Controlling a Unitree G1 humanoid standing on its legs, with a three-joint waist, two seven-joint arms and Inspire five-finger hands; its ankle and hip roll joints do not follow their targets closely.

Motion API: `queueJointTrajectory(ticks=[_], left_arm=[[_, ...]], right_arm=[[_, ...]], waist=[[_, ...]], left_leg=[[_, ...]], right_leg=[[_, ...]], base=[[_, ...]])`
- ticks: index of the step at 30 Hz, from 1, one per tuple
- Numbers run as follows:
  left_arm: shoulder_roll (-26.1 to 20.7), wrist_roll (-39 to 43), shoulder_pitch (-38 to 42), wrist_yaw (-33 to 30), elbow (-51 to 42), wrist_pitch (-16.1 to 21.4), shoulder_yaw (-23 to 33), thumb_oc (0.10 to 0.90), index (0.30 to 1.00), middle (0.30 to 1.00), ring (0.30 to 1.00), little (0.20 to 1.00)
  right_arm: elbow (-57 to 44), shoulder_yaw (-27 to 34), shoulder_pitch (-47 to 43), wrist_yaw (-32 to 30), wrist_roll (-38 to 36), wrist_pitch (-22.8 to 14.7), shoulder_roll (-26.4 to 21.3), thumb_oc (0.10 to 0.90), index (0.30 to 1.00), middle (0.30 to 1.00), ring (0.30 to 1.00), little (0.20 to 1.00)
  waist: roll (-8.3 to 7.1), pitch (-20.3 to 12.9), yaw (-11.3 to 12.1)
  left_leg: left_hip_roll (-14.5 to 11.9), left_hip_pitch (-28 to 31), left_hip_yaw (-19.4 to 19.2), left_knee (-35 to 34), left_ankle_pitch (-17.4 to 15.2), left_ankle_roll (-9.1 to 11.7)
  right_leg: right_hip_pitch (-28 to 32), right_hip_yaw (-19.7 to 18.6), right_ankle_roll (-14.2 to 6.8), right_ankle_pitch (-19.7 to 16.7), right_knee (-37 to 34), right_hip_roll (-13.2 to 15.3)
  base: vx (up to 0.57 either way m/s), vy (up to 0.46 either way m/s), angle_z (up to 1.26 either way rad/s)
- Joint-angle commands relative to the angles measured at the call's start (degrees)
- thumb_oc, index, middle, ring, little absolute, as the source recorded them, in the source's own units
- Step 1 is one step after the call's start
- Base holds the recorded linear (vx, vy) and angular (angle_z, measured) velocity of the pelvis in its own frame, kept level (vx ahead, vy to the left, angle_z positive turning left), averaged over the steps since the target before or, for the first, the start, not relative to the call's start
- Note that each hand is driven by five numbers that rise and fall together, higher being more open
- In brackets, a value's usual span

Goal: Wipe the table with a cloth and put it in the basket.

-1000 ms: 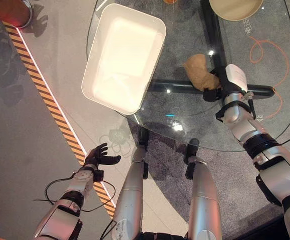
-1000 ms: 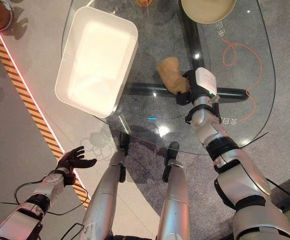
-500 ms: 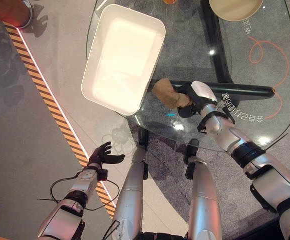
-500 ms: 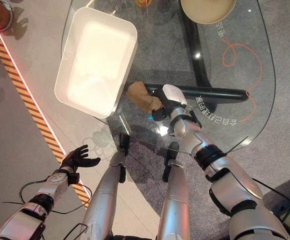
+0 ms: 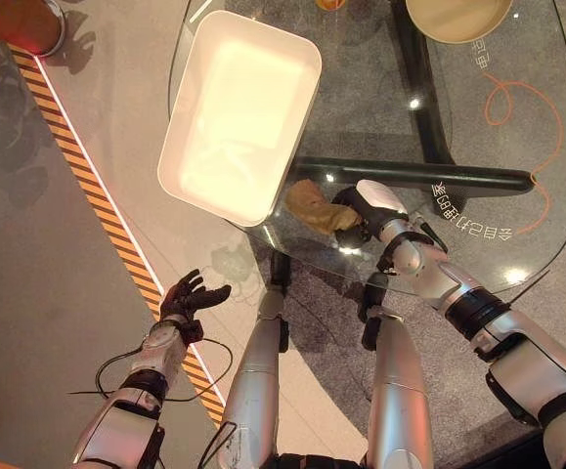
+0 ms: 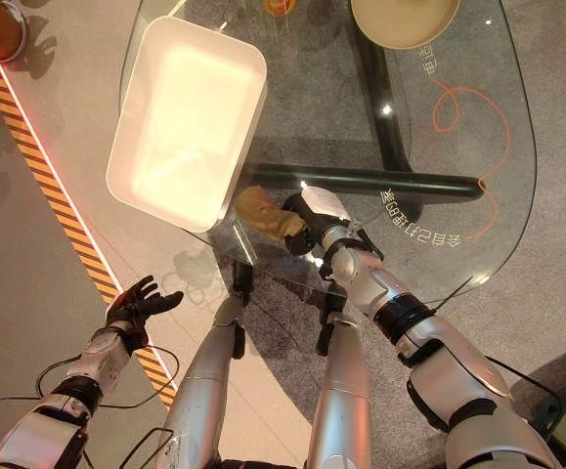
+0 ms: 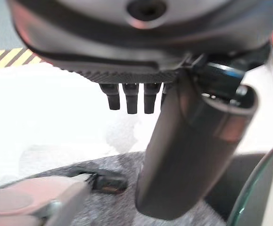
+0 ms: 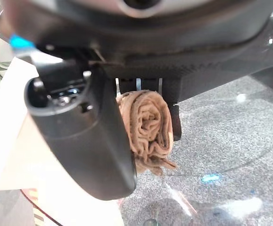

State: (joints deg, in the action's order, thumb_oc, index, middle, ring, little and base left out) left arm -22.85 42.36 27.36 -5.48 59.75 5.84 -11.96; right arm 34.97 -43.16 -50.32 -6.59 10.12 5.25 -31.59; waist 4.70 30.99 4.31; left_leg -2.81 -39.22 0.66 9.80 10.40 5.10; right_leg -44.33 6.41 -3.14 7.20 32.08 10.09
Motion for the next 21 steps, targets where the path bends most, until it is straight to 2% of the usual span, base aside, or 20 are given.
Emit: queueJointTrajectory(ticks=[1, 5, 8, 9, 10, 15, 19, 21], left_arm=[[-1.47, 4.1, -0.26, -4.13, 2.41, 3.61, 3.0, 0.8, 0.9, 0.9, 0.9, 0.9], [-2.09, 7.22, 0.83, -7.37, 0.9, 6.73, 5.41, 0.8, 0.9, 0.9, 0.9, 0.9], [-2.27, 10.45, 1.02, -9.11, -0.91, 10.61, 7.12, 0.8, 0.9, 0.9, 0.9, 0.9], [-2.28, 10.46, 1.01, -9.11, -0.91, 10.61, 7.12, 0.8, 0.9, 0.9, 0.9, 0.9], [-2.61, 11.91, 1.12, -9.13, -1.82, 13.1, 8.07, 0.8, 0.9, 0.9, 0.9, 0.9], [-3.35, 14.72, 1.16, -9.7, -11.43, 19.96, 9.58, 0.8, 0.9, 0.9, 0.9, 0.9], [-2.87, 13.09, 0.73, -11.28, -20.53, 22.98, 10.41, 0.8, 0.9, 0.9, 0.9, 0.9], [-2.84, 13.06, 1.01, -10.97, -21.93, 23.47, 10.67, 0.8, 0.9, 0.9, 0.9, 0.9]], right_arm=[[-2.42, -2.43, 1.99, 1.26, 1.47, -2.67, 1.88, 0.1, 0.3, 0.3, 0.3, 0.2], [-1.82, -2.06, 1.92, -0.6, 0.78, -1.45, 2.29, 0.1, 0.3, 0.3, 0.3, 0.2], [-0.3, -0.51, 2.59, -4.94, -3.74, -1.0, 2.94, 0.1, 0.3, 0.3, 0.3, 0.2], [-0.3, -0.51, 2.59, -4.95, -3.75, -1.0, 2.95, 0.1, 0.3, 0.3, 0.3, 0.2], [0.45, 0.87, 3.01, -8.01, -7.3, -1.33, 3.24, 0.1, 0.3, 0.3, 0.3, 0.2], [-0.77, 8.45, 5.39, -18.85, -17.73, -3.83, 4.08, 0.1, 0.3, 0.3, 0.3, 0.2], [-5.31, 15.44, 8.55, -22.88, -15.62, -6.74, 4.77, 0.1, 0.3, 0.3, 0.3, 0.2], [-6.78, 16.45, 8.97, -23.38, -14.76, -7.03, 4.53, 0.1, 0.3, 0.3, 0.3, 0.2]], waist=[[-0.97, -1.2, -0.03], [-1.16, -1.2, 0.02], [-1.04, -1.2, 0.1], [-1.05, -1.2, 0.1], [-0.99, -1.2, 0.14], [-0.83, -1.2, -0.02], [-0.86, -1.2, -0.44], [-0.96, -1.2, -0.61]], left_leg=[[3.07, -0.07, -1.01, 7.2, -8.13, -2.09], [2.9, 0.18, -0.68, 7.19, -8.19, -2.02], [2.91, 0.82, -0.26, 7.5, -8.49, -2.11], [2.91, 0.82, -0.27, 7.51, -8.49, -2.11], [2.78, 1.04, -0.39, 7.62, -8.62, -2.07], [2.5, 1.08, -0.33, 7.86, -8.71, -2.02], [2.47, 1.1, -0.42, 7.84, -9.1, -2.47], [2.46, 0.95, -0.54, 7.97, -9.18, -2.57]], right_leg=[[2.86, 3.58, -0.74, -5.64, -9.5, -0.72], [2.95, 3.28, -0.6, -5.35, -9.05, -0.93], [3.51, 2.76, -0.5, -5.02, -8.5, -1.08], [3.51, 2.75, -0.5, -5.01, -8.49, -1.08], [3.77, 2.73, -0.49, -4.87, -8.36, -0.96], [3.91, 2.47, -0.45, -4.72, -7.69, -1.0], [3.73, 2.1, -0.55, -4.54, -7.13, -1.4], [3.58, 2.09, -0.53, -4.51, -7.0, -1.44]], base=[[0.0, 0.0, 0.0], [0.0, 0.0, 0.0], [0.0, 0.0, 0.0], [0.0, 0.0, 0.0], [0.0, 0.0, 0.0], [0.0, 0.0, 0.0], [0.0, 0.0, 0.0], [0.0, 0.0, 0.0]])
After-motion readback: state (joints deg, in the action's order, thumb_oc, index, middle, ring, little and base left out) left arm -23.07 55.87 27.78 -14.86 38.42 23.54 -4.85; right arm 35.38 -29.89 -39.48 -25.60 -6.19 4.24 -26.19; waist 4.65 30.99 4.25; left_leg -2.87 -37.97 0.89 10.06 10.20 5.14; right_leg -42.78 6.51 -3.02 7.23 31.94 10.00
